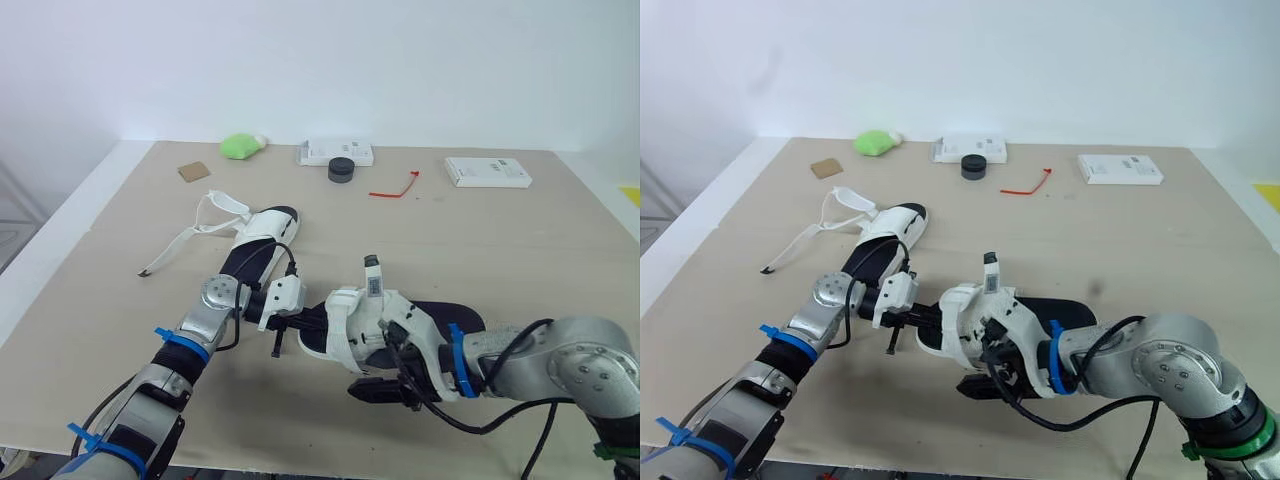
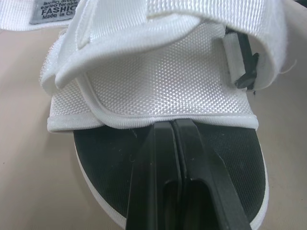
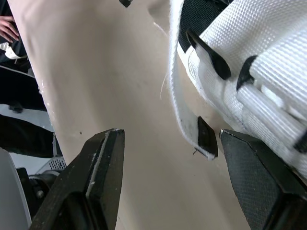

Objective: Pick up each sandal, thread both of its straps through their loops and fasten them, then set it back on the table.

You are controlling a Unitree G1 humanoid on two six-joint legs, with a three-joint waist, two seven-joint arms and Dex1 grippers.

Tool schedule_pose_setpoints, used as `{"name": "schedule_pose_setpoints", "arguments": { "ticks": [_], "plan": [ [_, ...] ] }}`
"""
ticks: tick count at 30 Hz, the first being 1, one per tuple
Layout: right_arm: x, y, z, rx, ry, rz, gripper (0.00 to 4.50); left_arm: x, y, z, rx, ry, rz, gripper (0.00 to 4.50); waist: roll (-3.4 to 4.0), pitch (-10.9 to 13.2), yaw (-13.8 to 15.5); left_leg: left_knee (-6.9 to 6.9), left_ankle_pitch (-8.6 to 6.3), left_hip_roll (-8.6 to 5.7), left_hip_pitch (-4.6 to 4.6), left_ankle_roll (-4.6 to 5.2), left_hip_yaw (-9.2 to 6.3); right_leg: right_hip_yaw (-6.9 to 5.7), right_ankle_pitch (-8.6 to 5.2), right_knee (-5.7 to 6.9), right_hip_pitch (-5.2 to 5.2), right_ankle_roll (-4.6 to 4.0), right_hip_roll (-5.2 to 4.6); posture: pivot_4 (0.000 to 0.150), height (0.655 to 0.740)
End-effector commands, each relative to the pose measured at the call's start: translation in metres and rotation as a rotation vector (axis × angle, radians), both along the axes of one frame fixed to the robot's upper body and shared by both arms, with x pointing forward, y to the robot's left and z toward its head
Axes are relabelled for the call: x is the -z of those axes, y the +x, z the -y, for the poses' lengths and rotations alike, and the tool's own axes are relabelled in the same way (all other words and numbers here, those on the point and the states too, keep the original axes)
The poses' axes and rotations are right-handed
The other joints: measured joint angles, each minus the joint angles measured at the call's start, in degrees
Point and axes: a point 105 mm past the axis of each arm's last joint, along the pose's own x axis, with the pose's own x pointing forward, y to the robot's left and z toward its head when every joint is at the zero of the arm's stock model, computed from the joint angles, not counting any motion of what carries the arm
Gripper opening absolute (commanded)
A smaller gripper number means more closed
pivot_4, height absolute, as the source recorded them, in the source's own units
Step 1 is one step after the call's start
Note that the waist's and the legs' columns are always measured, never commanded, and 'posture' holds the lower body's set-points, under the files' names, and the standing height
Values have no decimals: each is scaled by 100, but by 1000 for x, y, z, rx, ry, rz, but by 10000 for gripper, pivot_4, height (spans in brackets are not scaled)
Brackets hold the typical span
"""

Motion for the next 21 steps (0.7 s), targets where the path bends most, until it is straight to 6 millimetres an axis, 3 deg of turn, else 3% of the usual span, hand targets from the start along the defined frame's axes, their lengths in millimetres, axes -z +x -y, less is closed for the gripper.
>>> {"name": "schedule_pose_setpoints", "arguments": {
  "ticks": [1, 11, 12, 14, 16, 19, 21],
  "plan": [
    [-18, 13, -3, 38, 32, 77, 34386, 86, -37, -31, 1, 317, -260, 0, 1, 0, -2, 0, 0, 2, 0, 0, 0, 0, 1, 0, -1, -1, 1, 1500, 7400],
    [-10, 19, -5, 132, 10, 44, 34386, 84, -36, -31, 9, 321, -258, 0, 2, 0, -10, 0, 0, 14, -1, 0, -7, 3, 1, 0, -5, -2, 3, 1500, 7400],
    [-8, 20, -5, 143, 5, 45, 29495, 84, -36, -31, 10, 321, -258, 0, 2, 0, -10, 0, 0, 14, -2, 0, -8, 4, 1, 0, -6, -2, 2, 1500, 7400],
    [-7, 22, -6, 162, 3, 46, 23774, 83, -35, -31, 12, 321, -256, 0, 3, 0, -10, 0, 0, 14, -3, 0, -14, 5, 1, 0, -7, -3, 2, 1500, 7400],
    [-7, 23, -7, 172, 6, 46, 13046, 83, -35, -31, 12, 322, -256, 0, 4, 1, -11, -1, 0, 13, -5, 0, -22, 7, 1, 0, -10, -3, 0, 1500, 7400],
    [-7, 23, -8, 174, 9, 44, 2381, 83, -35, -31, 13, 322, -256, 0, 6, 2, -11, -2, 0, 12, -8, 0, -24, 7, 1, 0, -13, -3, 0, 1500, 7400],
    [-9, 20, -8, 162, 17, 36, 859, 82, -35, -31, 14, 324, -256, 0, 7, 3, -11, -3, 0, 11, -9, 0, -24, 7, 1, 0, -14, -3, 0, 1500, 7400]
  ]
}}
